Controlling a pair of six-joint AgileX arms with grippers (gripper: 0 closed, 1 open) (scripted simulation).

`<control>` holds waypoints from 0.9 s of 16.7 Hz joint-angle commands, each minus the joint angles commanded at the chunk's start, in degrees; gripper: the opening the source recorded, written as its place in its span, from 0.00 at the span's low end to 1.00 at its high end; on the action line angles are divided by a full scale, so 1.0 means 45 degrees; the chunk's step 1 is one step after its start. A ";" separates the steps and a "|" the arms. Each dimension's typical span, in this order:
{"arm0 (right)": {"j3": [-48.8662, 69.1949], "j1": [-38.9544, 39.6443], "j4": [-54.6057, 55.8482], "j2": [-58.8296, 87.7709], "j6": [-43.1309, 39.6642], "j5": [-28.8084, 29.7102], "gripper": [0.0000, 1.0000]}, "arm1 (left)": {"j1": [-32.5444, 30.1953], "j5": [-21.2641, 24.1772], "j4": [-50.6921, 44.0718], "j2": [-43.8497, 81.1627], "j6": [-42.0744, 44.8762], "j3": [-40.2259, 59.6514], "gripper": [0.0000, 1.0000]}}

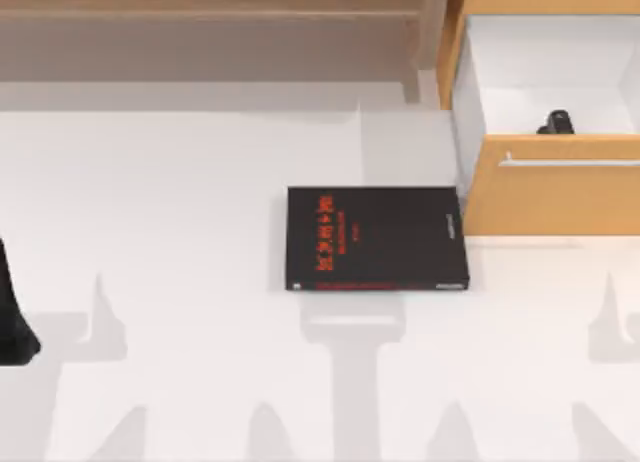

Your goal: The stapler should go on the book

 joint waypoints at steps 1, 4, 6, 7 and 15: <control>0.0000 0.0000 0.0000 0.0000 0.0000 0.0000 1.00 | 0.0000 0.0000 0.0000 0.0000 0.0000 0.0000 1.00; 0.0377 0.0015 -0.0294 0.0380 0.0002 0.0006 1.00 | 0.0000 0.0000 0.0000 0.0000 0.0000 0.0000 1.00; 0.1274 0.0057 -0.0974 0.1294 0.0001 0.0018 1.00 | 0.0000 0.0000 0.0000 0.0000 0.0000 0.0000 1.00; 0.1912 0.0094 -0.1432 0.1950 -0.0001 0.0025 1.00 | 0.0000 0.0000 0.0000 0.0000 0.0000 0.0000 1.00; 1.0548 0.0916 -0.6712 1.1288 -0.0061 0.0000 1.00 | 0.0000 0.0000 0.0000 0.0000 0.0000 0.0000 1.00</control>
